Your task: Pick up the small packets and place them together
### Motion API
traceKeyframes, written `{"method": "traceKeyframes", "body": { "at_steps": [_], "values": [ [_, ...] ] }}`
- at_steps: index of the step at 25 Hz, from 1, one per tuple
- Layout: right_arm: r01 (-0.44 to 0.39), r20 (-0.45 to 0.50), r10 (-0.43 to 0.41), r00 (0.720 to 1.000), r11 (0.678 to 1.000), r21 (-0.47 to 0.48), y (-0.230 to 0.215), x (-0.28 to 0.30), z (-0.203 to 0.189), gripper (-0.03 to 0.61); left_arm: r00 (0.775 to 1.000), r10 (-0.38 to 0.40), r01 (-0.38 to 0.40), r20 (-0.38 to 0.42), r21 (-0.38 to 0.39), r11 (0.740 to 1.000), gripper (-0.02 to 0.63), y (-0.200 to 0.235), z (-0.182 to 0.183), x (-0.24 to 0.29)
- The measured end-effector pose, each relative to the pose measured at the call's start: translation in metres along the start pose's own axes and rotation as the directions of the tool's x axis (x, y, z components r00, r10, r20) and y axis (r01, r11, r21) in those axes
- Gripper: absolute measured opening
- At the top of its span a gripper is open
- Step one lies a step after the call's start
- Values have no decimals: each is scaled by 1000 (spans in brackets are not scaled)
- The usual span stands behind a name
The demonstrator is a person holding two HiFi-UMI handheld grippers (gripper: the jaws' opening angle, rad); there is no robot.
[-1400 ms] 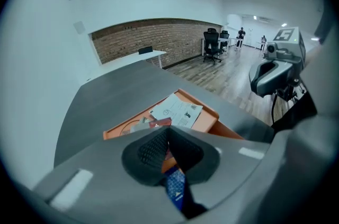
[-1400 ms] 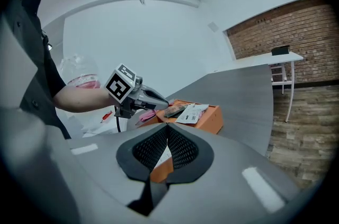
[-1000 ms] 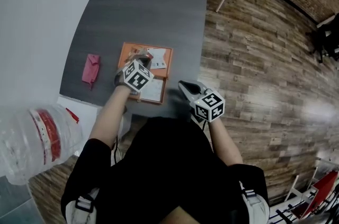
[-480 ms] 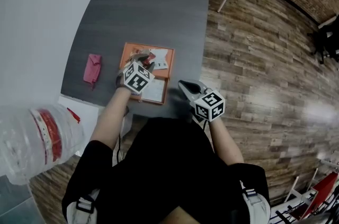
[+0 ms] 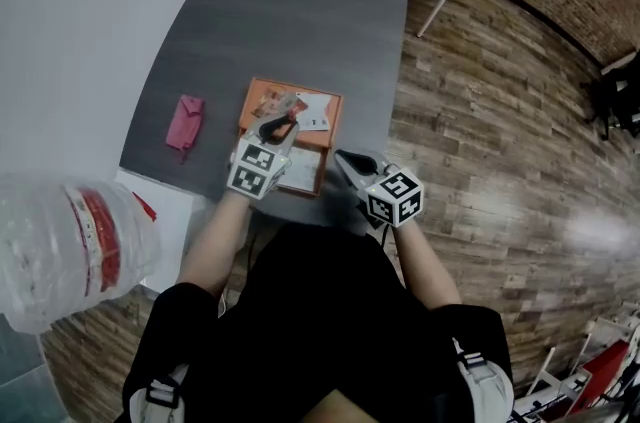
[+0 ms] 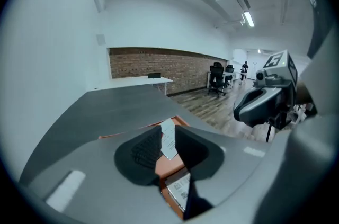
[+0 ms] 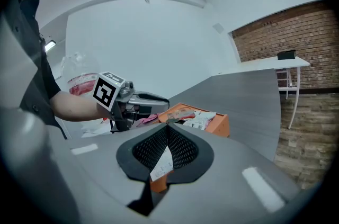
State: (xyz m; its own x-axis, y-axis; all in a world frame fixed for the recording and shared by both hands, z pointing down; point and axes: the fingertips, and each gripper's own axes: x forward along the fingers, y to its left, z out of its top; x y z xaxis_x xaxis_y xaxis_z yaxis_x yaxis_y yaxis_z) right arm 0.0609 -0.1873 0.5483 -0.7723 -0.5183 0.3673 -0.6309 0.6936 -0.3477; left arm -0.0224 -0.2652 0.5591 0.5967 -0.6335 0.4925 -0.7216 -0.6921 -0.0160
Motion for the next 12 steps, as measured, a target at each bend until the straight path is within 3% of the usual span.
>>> {"method": "traceKeyframes", "body": {
  "at_steps": [5,12],
  "values": [
    [-37,-35,35,999,999,-32,27,10,-1,3,989,55,-39,140,-110,993,1,4,1,-42],
    [-20,-34,19,999,999,-26,60,12,-14,3,966,73,-36,250,-147,988,0,-3,-10,-86]
  ]
}}
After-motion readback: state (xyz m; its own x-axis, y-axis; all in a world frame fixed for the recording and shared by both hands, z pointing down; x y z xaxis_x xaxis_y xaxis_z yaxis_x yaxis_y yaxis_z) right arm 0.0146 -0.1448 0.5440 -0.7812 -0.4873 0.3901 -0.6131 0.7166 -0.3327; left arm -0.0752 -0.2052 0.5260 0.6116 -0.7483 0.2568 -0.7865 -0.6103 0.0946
